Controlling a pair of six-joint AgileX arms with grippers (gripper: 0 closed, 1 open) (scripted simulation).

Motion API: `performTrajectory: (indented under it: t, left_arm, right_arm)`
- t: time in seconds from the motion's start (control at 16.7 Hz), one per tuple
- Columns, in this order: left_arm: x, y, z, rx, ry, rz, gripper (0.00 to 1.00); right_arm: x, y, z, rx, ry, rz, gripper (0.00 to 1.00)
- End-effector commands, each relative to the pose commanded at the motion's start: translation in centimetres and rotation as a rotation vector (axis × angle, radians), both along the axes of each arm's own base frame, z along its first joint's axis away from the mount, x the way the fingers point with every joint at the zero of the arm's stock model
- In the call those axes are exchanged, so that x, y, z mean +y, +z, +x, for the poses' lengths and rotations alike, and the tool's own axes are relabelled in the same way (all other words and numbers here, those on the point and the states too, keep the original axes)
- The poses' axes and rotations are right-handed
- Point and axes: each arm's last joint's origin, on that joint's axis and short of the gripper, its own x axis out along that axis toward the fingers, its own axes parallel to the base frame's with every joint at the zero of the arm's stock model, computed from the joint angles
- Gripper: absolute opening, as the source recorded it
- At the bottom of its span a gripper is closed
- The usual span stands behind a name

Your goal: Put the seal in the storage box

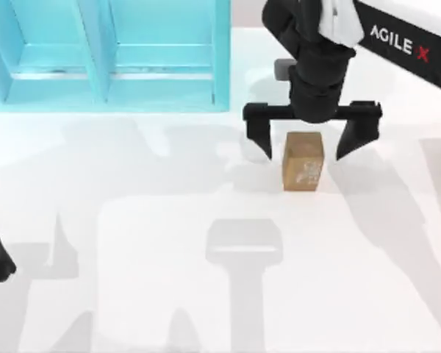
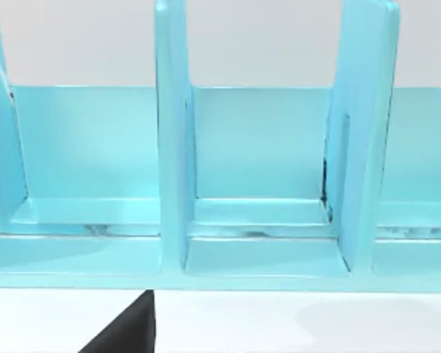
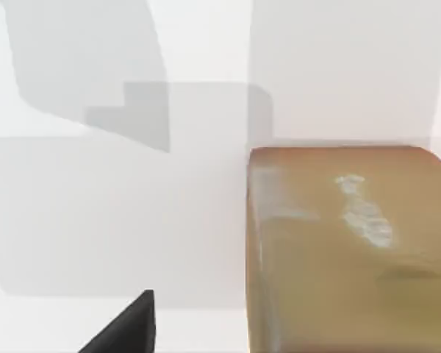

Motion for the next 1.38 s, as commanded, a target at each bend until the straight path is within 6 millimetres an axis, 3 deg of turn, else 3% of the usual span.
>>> performTrajectory:
  t: [0.18,0.48,1.26,1.38]
  left_arm:
    - [0.0,0.0,0.0,0.000,0.000,0.000,1.00]
    - [0.0,0.0,0.0,0.000,0.000,0.000,1.00]
    - [0.0,0.0,0.0,0.000,0.000,0.000,1.00]
    - [0.0,0.0,0.0,0.000,0.000,0.000,1.00]
  right_arm:
    - [-0.1,-2.3,-0.3,-0.005,0.000,0.002,1.00]
    - [-0.1,-2.7,-0.4,-0.006,0.000,0.003,1.00]
    - [-0.1,-2.7,-0.4,-0.006,0.000,0.003,0.02]
    - [-0.1,-2.7,-0.4,-0.006,0.000,0.003,0.00]
